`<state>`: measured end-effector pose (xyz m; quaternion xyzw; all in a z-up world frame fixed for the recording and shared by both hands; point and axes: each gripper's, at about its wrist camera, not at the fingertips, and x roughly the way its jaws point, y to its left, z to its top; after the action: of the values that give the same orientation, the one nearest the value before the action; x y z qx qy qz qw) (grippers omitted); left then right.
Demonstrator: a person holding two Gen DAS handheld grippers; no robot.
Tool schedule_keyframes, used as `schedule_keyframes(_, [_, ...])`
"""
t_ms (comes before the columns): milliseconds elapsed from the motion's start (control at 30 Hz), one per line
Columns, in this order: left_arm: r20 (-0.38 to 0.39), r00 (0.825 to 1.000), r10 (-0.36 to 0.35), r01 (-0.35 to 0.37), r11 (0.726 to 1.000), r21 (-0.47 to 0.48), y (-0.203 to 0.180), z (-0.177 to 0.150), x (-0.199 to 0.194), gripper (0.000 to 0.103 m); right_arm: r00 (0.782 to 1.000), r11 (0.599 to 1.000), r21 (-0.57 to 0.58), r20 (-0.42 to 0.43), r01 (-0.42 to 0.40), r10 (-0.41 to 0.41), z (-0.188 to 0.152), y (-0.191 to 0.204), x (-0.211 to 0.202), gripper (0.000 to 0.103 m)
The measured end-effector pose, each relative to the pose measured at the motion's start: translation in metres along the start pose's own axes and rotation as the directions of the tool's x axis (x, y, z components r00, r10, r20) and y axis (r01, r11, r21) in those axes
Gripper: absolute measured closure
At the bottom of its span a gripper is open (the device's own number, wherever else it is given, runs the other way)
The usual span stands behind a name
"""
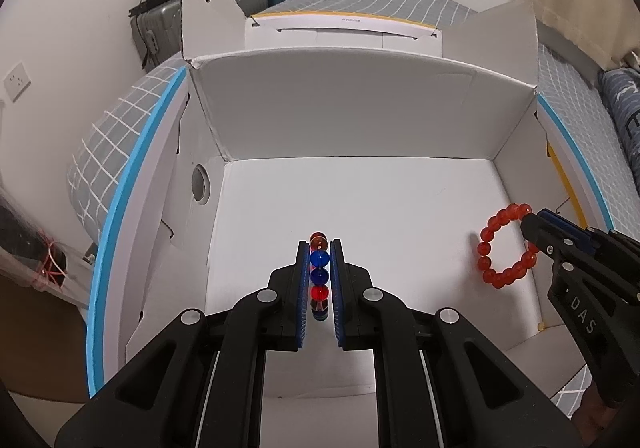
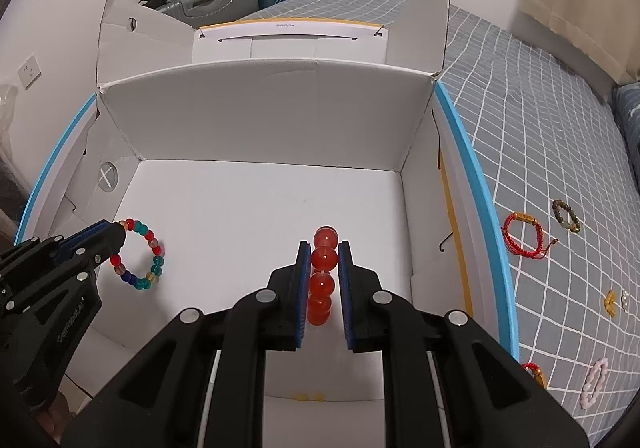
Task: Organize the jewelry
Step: 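Open both tools to drop the bracelets into the box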
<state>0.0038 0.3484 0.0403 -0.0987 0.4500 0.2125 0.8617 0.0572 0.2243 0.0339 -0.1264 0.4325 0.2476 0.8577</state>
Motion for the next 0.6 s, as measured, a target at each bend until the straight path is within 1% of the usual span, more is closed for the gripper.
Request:
schedule_keyframes(100, [0.003,1.0,0.0,0.0,1.0,-0.002,0.0,0.0,-0.001,0.092,1.0,1.0,-0.005,0.0,0.006,-0.006,-0.001,0.002,0.0,0.089])
schedule_keyframes(200, [0.017,1.0,0.007,-0.007,1.0,-0.007,0.003,0.001,-0.005,0.09,1.0,1.0,-0.008,0.019,-0.001,0.001,0.0,0.004,-0.005,0.089])
schedule_keyframes(267, [0.025,1.0,0.003,-0.002,1.0,-0.015,0.005,0.0,-0.009,0.078,1.0,1.0,-0.007,0.03,-0.005,0.006,0.0,0.004,-0.011,0.08])
schedule_keyframes(300, [0.036,0.999,0.006,-0.005,1.0,-0.023,0.006,0.001,-0.012,0.069,0.999,1.0,-0.004,0.037,-0.005,0.006,0.001,0.004,-0.012,0.07])
schedule_keyframes(333, [0.045,0.999,0.01,-0.009,1.0,-0.025,0.007,0.0,-0.014,0.06,0.999,1.0,0.001,0.047,-0.005,0.005,0.001,0.003,-0.015,0.063])
schedule_keyframes(400, [0.071,0.997,0.015,-0.013,1.0,-0.028,0.007,0.001,-0.021,0.052,0.997,1.0,0.02,0.076,-0.003,0.001,0.001,-0.001,-0.021,0.045])
schedule_keyframes(433, [0.075,0.997,0.016,-0.014,0.999,-0.029,0.007,0.0,-0.022,0.051,0.995,1.0,0.028,0.096,0.0,-0.003,0.001,-0.004,-0.025,0.041])
schedule_keyframes(467, [0.078,0.997,0.018,-0.016,1.0,-0.027,0.007,0.001,-0.023,0.049,0.995,1.0,0.031,0.103,0.005,-0.008,0.002,-0.005,-0.027,0.04])
schedule_keyframes(500, [0.079,0.997,0.017,-0.015,1.0,-0.028,0.007,0.001,-0.024,0.043,0.994,0.999,0.035,0.108,0.011,-0.015,0.003,-0.007,-0.029,0.038])
schedule_keyframes(533, [0.083,0.996,0.015,-0.012,0.999,-0.031,0.007,0.002,-0.024,0.037,0.993,0.999,0.039,0.115,0.014,-0.018,0.004,-0.009,-0.032,0.034])
schedule_keyframes(600, [0.1,0.995,0.016,-0.013,0.999,-0.029,0.005,0.003,-0.028,0.033,0.991,0.999,0.05,0.13,0.017,-0.023,0.005,-0.013,-0.036,0.029])
